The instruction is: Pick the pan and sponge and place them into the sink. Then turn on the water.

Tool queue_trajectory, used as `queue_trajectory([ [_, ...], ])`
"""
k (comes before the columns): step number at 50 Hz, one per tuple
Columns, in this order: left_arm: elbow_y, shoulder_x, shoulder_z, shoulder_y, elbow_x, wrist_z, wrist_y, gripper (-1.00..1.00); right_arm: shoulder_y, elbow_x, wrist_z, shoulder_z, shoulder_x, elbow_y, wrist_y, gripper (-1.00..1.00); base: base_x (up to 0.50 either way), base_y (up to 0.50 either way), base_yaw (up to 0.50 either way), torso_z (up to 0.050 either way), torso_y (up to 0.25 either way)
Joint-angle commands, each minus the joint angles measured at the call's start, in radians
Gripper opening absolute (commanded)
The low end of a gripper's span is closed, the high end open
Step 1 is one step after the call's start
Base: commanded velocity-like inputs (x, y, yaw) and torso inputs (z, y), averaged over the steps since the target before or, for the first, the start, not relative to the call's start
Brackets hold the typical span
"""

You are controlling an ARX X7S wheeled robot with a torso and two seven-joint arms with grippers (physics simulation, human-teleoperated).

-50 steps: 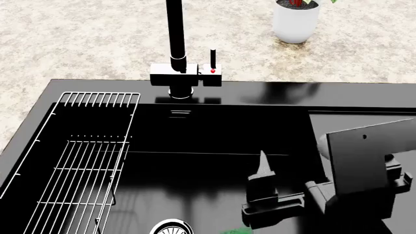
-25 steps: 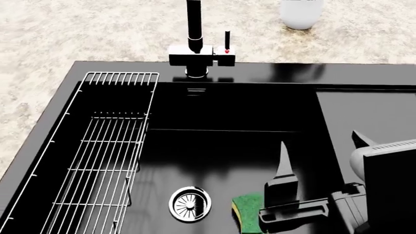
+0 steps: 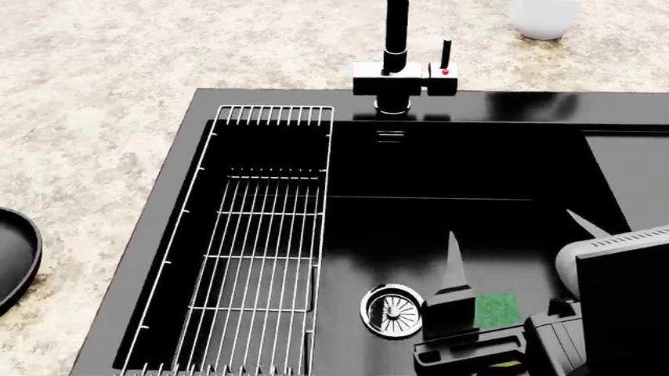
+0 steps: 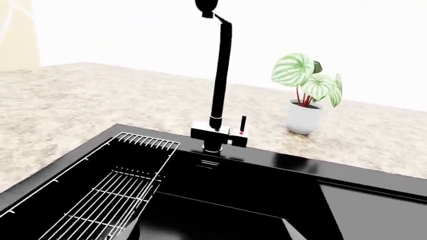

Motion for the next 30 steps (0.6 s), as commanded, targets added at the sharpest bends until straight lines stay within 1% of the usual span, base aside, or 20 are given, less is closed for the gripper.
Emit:
queue_trajectory([
  [1, -0.012, 0.014, 0.008, -0.008, 0.008, 0.003, 0.011, 1.00, -0.008, -0.006, -0.012, 0.006, -0.004, -0.007, -0.001, 1.00, 0.00, 0.50, 0.00, 0.000, 0.000],
  [10, -0.014, 0.001, -0.004, 0.007, 0.002, 0.013, 0.017, 1.00, 0.000, -0.007, -0.013, 0.003, -0.008, 0.006, -0.006, 1.00, 0.00, 0.48, 0.00, 0.000, 0.000],
  [15, -0.010, -0.018, -0.042, 0.043, -0.009, 0.037, 0.026, 1.00, -0.013, -0.017, -0.013, -0.001, -0.009, 0.006, -0.010, 1.00, 0.00, 0.22, 0.00, 0.000, 0.000],
  [19, -0.020, 0.009, 0.026, -0.015, 0.001, -0.001, 0.013, 1.00, -0.018, -0.012, -0.008, 0.004, -0.004, 0.008, -0.008, 1.00, 0.00, 0.22, 0.00, 0.000, 0.000],
  [21, -0.016, -0.004, 0.008, -0.003, -0.011, 0.006, 0.017, 1.00, -0.012, -0.008, -0.006, 0.004, -0.002, 0.008, -0.006, 1.00, 0.00, 0.21, 0.00, 0.000, 0.000],
  [23, -0.012, -0.002, 0.018, -0.011, -0.022, -0.005, 0.016, 1.00, -0.007, -0.016, -0.012, -0.011, 0.003, 0.004, 0.002, 1.00, 0.00, 0.22, 0.00, 0.000, 0.000],
  [27, -0.007, -0.021, 0.002, -0.008, -0.051, -0.010, 0.020, 1.00, -0.009, -0.011, -0.010, -0.008, 0.002, 0.005, -0.002, 1.00, 0.00, 0.22, 0.00, 0.000, 0.000],
  [30, -0.006, -0.014, 0.001, 0.008, -0.032, 0.001, 0.023, 1.00, -0.009, -0.009, -0.005, -0.009, 0.003, 0.005, 0.001, 1.00, 0.00, 0.47, 0.00, 0.000, 0.000],
])
